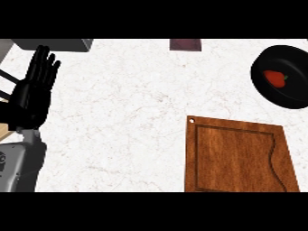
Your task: Pick the bell pepper from the cutting board and place it in the pot
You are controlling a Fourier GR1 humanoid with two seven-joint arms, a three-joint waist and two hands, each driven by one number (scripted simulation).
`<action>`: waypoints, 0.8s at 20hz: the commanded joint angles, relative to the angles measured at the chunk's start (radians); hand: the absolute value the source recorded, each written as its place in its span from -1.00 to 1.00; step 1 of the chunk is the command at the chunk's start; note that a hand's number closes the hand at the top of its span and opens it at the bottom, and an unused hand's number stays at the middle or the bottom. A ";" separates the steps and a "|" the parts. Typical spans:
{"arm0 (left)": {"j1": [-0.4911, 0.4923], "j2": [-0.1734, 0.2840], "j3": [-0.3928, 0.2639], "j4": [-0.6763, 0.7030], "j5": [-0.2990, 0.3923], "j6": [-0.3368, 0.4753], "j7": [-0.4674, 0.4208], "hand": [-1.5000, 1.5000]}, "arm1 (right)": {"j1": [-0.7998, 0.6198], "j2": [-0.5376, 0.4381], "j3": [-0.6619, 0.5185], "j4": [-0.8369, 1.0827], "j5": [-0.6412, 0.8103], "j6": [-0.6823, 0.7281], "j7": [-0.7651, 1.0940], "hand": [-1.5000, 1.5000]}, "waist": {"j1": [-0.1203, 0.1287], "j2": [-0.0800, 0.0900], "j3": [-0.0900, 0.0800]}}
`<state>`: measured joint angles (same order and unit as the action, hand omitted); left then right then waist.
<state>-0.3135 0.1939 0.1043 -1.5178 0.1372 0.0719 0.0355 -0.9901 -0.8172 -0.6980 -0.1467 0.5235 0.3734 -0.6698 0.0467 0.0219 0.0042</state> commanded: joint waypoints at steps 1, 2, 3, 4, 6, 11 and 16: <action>-0.029 0.001 -0.010 0.000 -0.013 0.009 0.020 0.00 | 0.036 -0.097 -0.056 0.019 -0.055 0.092 0.000 -1.00 | 0.000 0.007 0.003; -0.031 0.003 -0.001 -0.018 0.003 0.006 0.033 0.00 | 0.073 -0.068 -0.076 0.028 -0.075 0.068 -0.028 -1.00 | 0.005 0.007 0.003; -0.032 -0.014 -0.016 -0.022 -0.011 0.022 0.034 0.00 | 0.067 -0.064 -0.079 0.022 -0.080 0.065 -0.028 -1.00 | 0.009 0.007 0.003; -0.042 -0.030 -0.026 0.005 -0.015 0.026 0.031 0.00 | 0.032 -0.082 -0.095 0.021 -0.097 0.078 0.003 -1.00 | 0.009 0.010 0.003; -0.049 -0.042 -0.032 0.000 -0.028 0.044 0.016 0.00 | 0.105 -0.131 -0.107 0.024 -0.108 0.142 -0.044 -1.00 | -0.005 0.011 0.005; -0.057 0.000 -0.006 -0.003 -0.016 0.020 0.028 0.00 | 0.113 -0.196 -0.132 0.017 -0.134 0.161 0.000 -1.00 | 0.010 0.014 0.006; -0.061 -0.014 -0.013 0.008 -0.005 0.011 0.027 0.00 | 0.144 -0.186 -0.136 0.007 -0.140 0.158 -0.019 -1.00 | 0.017 0.021 0.008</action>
<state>-0.3519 0.1763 0.0867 -1.5247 0.1300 0.0841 0.0571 -0.8728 -0.9945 -0.8237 -0.1378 0.3952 0.4758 -0.6414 0.0660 0.0388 0.0113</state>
